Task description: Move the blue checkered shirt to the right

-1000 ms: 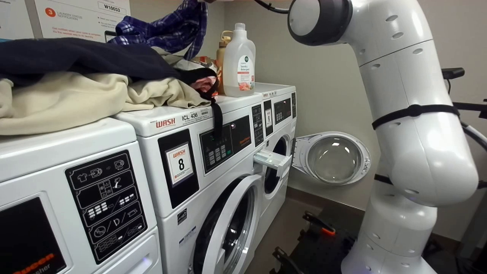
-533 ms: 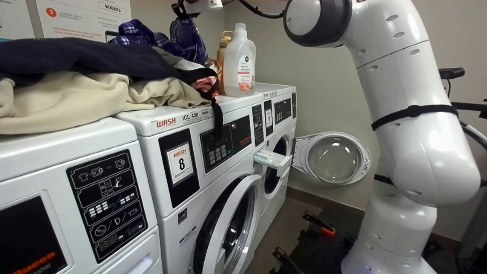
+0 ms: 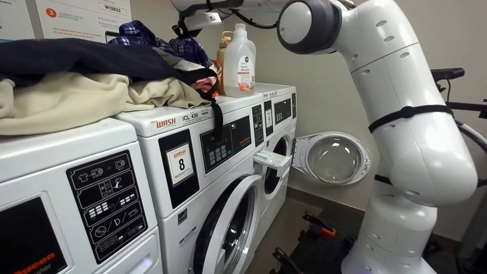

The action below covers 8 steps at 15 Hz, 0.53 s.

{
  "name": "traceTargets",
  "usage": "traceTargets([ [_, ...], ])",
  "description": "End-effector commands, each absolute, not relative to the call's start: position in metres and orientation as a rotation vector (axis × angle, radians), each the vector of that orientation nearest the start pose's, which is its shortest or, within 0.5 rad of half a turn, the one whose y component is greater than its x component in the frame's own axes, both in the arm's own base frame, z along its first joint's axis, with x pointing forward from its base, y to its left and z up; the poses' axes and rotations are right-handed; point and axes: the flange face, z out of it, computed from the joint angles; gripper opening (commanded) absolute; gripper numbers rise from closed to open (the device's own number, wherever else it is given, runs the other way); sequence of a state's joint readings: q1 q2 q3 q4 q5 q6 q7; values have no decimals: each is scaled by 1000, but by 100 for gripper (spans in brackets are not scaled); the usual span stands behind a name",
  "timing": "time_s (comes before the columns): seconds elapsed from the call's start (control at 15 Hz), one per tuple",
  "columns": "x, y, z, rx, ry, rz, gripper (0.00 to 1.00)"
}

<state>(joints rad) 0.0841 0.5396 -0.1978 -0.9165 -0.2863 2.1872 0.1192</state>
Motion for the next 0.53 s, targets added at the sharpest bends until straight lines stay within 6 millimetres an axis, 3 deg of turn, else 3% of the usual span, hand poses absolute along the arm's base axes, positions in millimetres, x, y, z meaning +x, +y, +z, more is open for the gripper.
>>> traceTargets([
  [0.0, 745, -54, 658, -3234, 126, -1239, 3],
  [0.2, 747, -61, 651, -3233, 134, -1200, 6],
  [0.27, 746, -62, 651, -3230, 129, -1180, 32],
  [0.33, 746, -61, 654, -3225, 126, -1179, 33],
  [0.47, 742, -57, 659, -3206, 98, -1159, 47],
])
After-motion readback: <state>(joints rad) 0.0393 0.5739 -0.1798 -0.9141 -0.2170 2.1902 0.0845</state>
